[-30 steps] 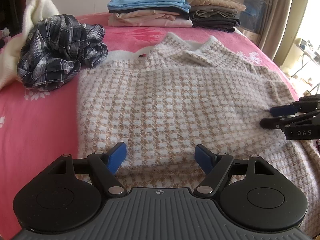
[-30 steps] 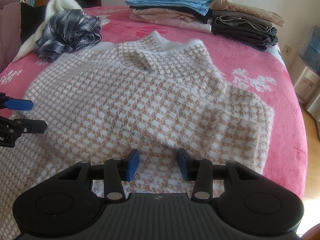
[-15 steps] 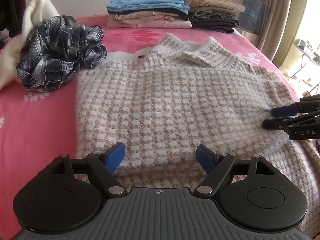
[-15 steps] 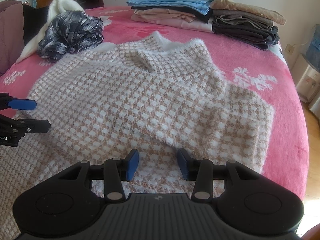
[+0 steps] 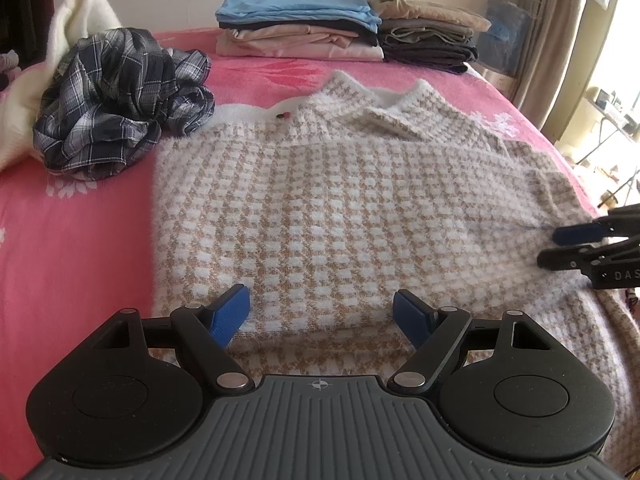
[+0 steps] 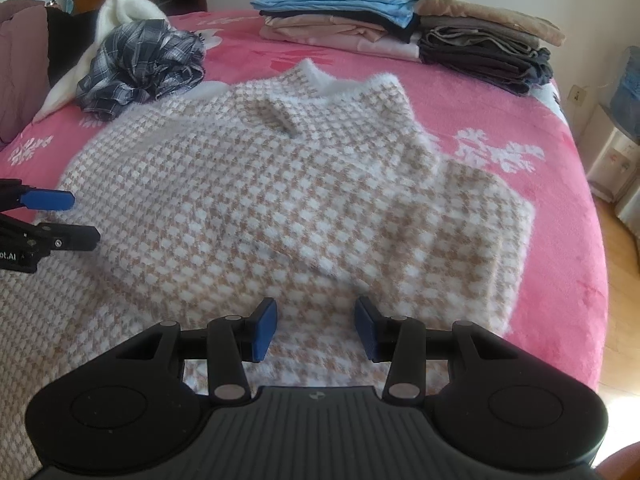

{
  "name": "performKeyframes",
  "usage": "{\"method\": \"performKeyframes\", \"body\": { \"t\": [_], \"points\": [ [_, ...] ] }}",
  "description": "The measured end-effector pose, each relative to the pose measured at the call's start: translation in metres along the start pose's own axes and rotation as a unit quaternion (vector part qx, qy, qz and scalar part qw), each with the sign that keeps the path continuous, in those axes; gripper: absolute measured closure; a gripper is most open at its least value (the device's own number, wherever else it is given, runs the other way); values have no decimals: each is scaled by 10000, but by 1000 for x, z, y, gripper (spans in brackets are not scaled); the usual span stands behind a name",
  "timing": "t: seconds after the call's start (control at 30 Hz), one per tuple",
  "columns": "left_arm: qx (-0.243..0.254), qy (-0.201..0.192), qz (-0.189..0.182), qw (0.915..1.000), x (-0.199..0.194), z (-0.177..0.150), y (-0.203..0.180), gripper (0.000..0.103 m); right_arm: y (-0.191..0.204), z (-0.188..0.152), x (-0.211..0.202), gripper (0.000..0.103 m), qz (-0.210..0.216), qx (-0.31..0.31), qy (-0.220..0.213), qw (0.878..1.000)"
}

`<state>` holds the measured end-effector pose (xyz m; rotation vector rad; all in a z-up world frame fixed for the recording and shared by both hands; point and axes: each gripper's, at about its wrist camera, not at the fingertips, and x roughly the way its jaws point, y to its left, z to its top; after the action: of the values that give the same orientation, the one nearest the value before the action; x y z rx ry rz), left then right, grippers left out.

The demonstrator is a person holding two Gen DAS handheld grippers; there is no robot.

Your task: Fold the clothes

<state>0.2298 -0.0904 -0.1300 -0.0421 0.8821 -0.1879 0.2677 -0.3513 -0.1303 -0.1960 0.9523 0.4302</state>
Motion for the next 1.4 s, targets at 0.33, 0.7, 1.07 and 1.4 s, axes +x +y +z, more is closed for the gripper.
{"method": "performKeyframes", "body": {
  "t": [0.33, 0.7, 1.07, 1.4],
  "points": [
    [-107, -103, -37, 9999, -5, 1, 2, 23, -13, -10, -32, 57, -359, 8, -283, 9990],
    [-175, -632, -447, 9968, -20, 6, 2, 21, -32, -7, -38, 57, -393, 459, -499, 9969],
    [-250, -632, -466, 9966, -17, 8, 9, 21, -23, -3, -34, 57, -393, 310, -449, 9977],
    [-833, -917, -792, 9891, -22, 37, 23, 21, -28, 17, -41, 57, -481, 650, -591, 9950]
  ]
}}
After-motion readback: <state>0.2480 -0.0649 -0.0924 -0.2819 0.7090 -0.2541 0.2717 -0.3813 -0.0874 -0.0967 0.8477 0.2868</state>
